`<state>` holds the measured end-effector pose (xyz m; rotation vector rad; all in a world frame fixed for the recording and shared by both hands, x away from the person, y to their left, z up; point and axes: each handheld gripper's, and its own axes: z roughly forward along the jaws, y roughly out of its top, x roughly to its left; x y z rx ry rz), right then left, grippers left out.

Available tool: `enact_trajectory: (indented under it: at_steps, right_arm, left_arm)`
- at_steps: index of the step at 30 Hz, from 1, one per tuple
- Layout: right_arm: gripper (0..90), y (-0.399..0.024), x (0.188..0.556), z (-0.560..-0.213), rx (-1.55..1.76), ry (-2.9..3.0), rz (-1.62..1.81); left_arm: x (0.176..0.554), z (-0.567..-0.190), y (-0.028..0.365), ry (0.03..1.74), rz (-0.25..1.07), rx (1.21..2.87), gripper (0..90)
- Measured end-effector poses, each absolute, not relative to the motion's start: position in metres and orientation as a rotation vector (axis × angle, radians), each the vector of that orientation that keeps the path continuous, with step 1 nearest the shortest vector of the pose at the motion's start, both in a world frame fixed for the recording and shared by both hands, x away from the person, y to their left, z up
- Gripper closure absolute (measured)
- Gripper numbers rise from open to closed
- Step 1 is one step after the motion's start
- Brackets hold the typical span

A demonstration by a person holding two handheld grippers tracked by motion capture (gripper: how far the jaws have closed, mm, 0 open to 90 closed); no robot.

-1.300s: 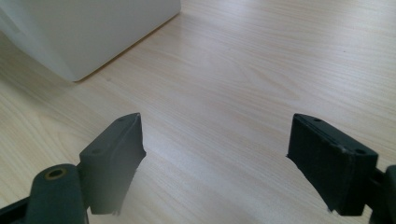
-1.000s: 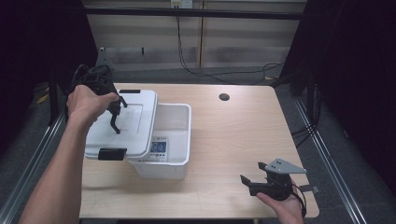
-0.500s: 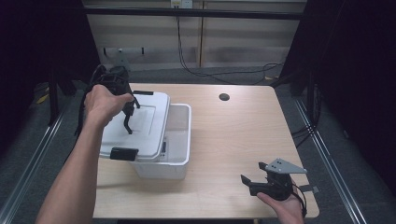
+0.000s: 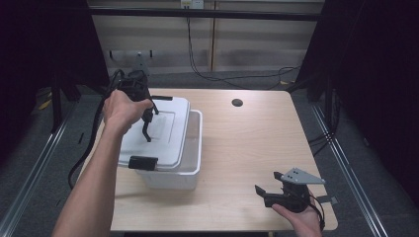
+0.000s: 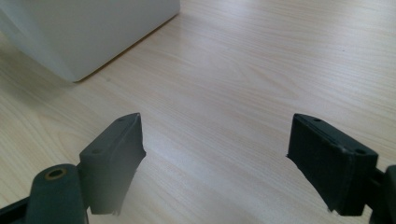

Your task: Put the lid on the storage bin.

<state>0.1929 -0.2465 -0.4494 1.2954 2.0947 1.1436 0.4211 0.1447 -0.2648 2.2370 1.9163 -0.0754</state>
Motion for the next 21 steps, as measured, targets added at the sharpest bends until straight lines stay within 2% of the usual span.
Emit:
enact_trajectory:
  at_steps: [5,13,21]
  right_arm:
    - [17.5,-0.246,0.193,-0.449,1.297,2.097,1.140]
    - [17.5,-0.246,0.193,-0.449,1.297,2.097,1.141]
    - [17.5,-0.246,0.193,-0.450,1.291,2.100,1.138]
  left_arm:
    - [0.420,-0.272,0.137,1.894,-0.109,2.252,85.1]
    - [0.418,-0.278,0.127,1.915,-0.069,2.227,85.1]
    - [0.418,-0.280,0.117,1.915,-0.119,2.205,85.1]
